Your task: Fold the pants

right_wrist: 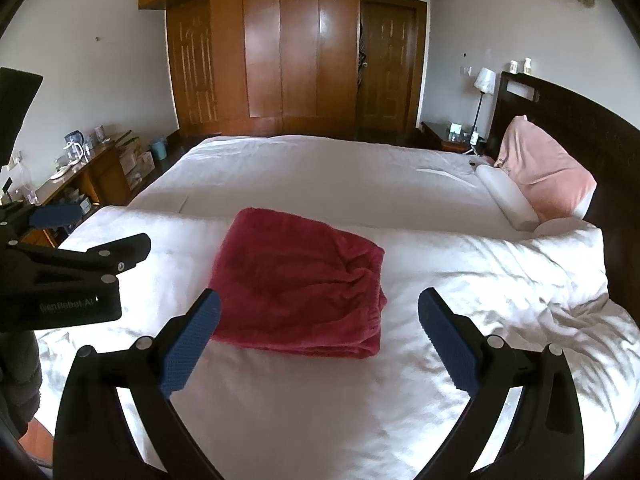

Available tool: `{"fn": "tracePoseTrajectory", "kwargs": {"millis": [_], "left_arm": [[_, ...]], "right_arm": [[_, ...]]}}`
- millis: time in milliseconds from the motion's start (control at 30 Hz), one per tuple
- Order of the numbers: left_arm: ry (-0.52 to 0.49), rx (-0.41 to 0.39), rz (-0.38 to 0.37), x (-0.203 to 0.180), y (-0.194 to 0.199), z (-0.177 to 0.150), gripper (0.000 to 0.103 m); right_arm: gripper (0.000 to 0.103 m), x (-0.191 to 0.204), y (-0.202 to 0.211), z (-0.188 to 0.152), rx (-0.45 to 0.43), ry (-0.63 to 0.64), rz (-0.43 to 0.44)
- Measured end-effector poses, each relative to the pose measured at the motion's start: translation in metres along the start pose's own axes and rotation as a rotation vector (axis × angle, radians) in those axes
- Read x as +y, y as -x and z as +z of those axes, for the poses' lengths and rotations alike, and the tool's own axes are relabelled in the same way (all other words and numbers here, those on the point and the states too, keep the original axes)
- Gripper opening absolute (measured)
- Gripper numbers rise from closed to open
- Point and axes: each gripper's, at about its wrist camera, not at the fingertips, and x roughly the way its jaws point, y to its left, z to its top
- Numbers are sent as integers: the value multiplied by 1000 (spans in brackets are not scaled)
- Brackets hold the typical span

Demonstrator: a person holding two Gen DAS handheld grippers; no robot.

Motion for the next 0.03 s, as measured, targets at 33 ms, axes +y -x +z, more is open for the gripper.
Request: {"fn": "tracePoseTrajectory", "kwargs": {"millis": [33], "left_arm": [[3, 3, 3, 2, 0, -1, 98]], "right_arm": [[100, 2, -1, -1, 4, 2, 1]]}}
